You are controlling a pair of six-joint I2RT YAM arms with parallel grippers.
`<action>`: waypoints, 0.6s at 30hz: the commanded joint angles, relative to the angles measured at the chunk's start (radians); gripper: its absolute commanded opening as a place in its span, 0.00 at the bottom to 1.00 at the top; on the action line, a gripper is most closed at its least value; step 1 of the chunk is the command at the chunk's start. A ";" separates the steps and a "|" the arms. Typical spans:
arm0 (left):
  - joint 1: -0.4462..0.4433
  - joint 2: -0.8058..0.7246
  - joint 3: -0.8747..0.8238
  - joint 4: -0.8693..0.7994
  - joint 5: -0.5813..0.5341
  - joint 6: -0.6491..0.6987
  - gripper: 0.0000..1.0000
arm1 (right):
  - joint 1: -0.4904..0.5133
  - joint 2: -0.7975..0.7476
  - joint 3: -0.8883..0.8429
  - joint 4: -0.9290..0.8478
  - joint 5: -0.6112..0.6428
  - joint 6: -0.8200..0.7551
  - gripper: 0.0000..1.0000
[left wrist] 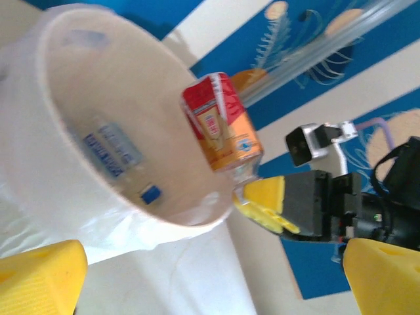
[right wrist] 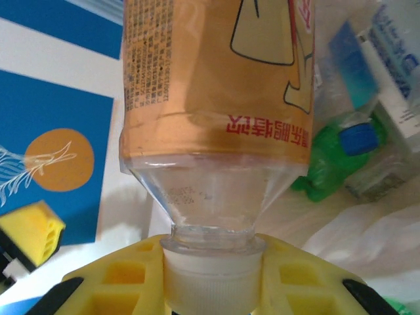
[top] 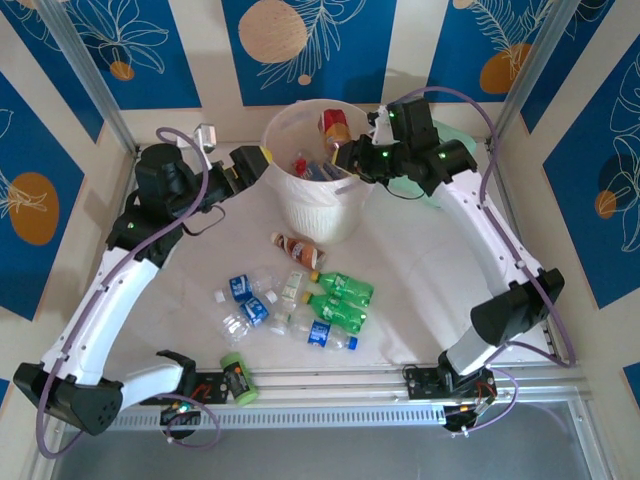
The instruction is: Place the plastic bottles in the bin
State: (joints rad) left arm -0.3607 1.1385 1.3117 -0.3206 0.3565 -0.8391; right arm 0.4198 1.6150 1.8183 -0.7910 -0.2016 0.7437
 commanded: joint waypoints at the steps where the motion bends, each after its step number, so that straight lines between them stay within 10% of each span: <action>1: 0.024 -0.010 -0.010 -0.160 -0.115 0.036 0.95 | -0.016 0.026 0.046 -0.047 0.015 -0.003 0.18; 12: 0.069 -0.040 -0.156 -0.297 -0.199 -0.065 0.86 | -0.040 0.051 0.086 -0.054 0.019 -0.004 0.64; 18: 0.071 -0.058 -0.189 -0.341 -0.217 -0.063 0.85 | -0.034 0.024 0.115 -0.061 0.013 -0.013 0.70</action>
State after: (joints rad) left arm -0.3008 1.1084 1.1305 -0.6247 0.1703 -0.8925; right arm 0.3847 1.6566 1.8950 -0.8288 -0.1829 0.7464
